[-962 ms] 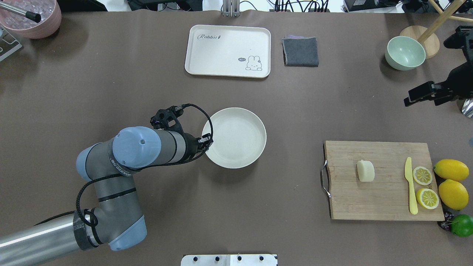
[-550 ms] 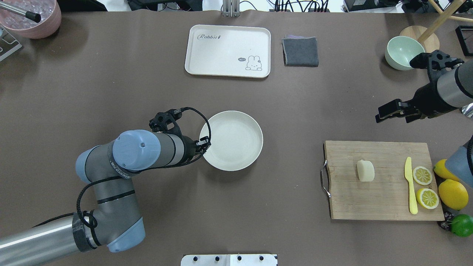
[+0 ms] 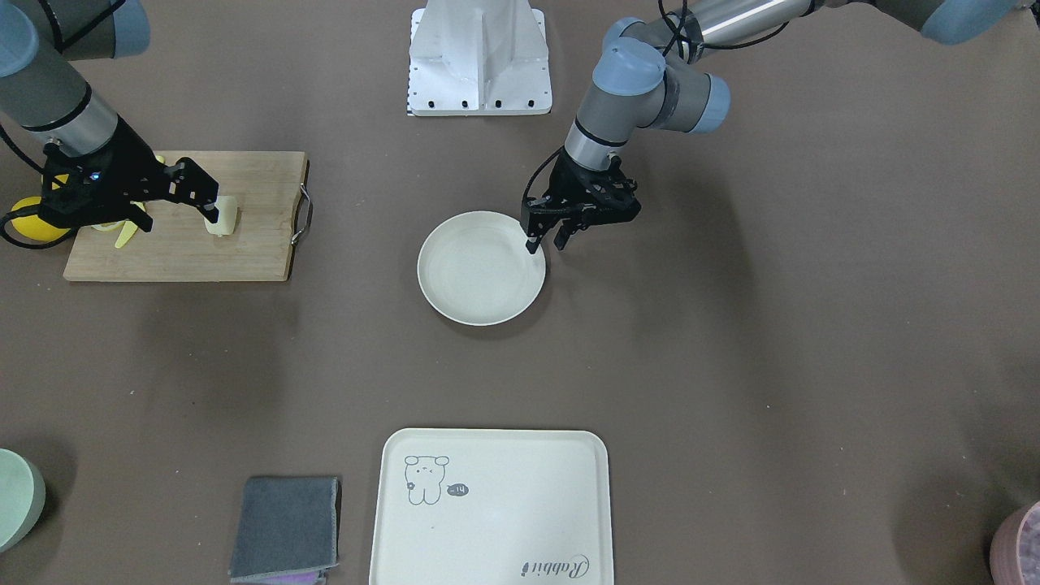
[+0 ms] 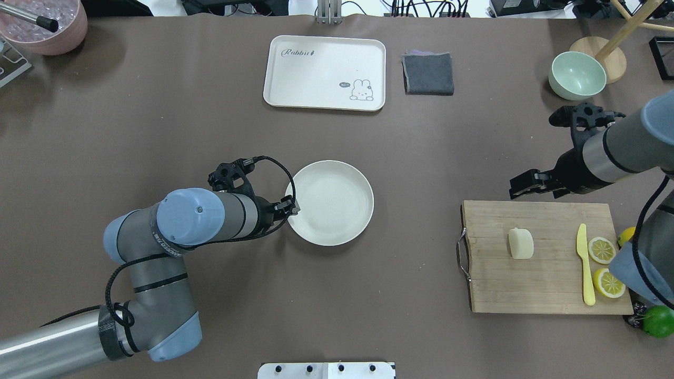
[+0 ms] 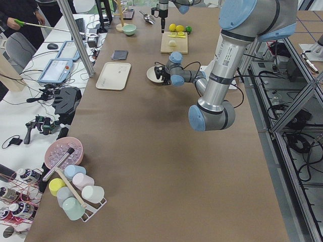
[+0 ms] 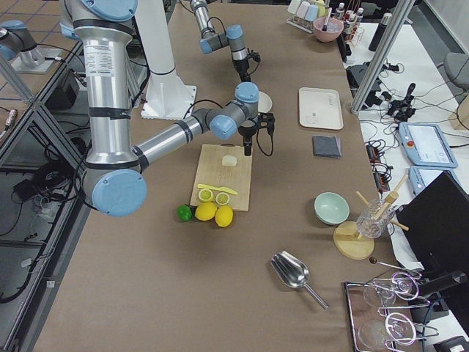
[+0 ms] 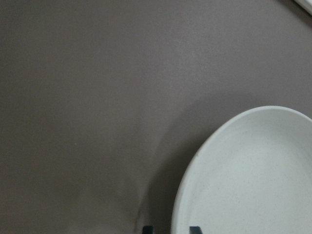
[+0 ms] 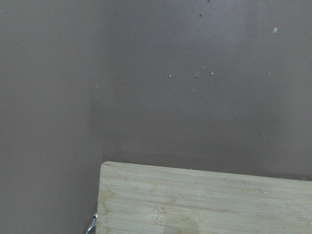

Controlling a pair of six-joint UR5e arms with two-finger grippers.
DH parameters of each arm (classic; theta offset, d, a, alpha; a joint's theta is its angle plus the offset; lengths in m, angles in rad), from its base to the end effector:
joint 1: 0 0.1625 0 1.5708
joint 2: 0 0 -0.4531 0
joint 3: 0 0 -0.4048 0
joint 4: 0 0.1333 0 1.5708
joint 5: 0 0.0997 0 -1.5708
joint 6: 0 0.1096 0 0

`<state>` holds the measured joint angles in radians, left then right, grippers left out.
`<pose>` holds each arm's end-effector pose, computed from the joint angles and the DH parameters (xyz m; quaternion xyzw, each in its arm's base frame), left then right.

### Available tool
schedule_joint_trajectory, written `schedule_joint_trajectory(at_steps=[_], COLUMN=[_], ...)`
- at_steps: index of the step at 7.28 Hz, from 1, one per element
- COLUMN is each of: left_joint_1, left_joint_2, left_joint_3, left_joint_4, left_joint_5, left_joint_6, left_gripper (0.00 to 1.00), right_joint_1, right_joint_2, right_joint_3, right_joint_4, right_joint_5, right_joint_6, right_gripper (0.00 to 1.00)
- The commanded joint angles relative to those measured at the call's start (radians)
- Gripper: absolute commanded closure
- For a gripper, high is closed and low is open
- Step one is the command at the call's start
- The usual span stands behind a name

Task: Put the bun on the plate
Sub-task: 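Hold the plate with the left gripper while the right gripper reaches over the bun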

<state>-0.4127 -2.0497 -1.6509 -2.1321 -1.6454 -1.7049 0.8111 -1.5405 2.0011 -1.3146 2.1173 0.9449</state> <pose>0.5853 -0.3929 0.3078 0.0424 0.5302 -0.2095 0.8205 -0.2980 -0.4245 0.4406 0.0321 -0.4206 -0.0109 0.9066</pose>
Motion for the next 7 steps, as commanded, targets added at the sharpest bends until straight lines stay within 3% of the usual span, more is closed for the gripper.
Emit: schedule_joint_trajectory(at_steps=[1,4,6,7], left_joint_1=[-0.003,-0.006,-0.009,-0.020], left_joint_2=[0.002,0.000,0.002,0.002], left_joint_3=[-0.006,-0.007,-0.006,-0.009], left_joint_4=[0.000,0.000,0.000,0.000], left_joint_5=[-0.001,-0.001,-0.001,0.001], left_joint_6=[0.001,0.001,0.001,0.005], left_gripper=[0.03,0.03,0.03,0.03], right_joint_1=[-0.117,-0.194,-0.204,-0.204], right_joint_2=[-0.018,-0.044,-0.093,-0.102], right_joint_3=[-0.008,-0.031,-0.048,-0.050], right_joint_4=[0.017,0.043,0.142,0.159], right_joint_5=[-0.118,-0.177,-0.177,-0.177], right_joint_6=[0.081,0.146,0.146,0.147], right_gripper=[0.00,0.00,0.00,0.32])
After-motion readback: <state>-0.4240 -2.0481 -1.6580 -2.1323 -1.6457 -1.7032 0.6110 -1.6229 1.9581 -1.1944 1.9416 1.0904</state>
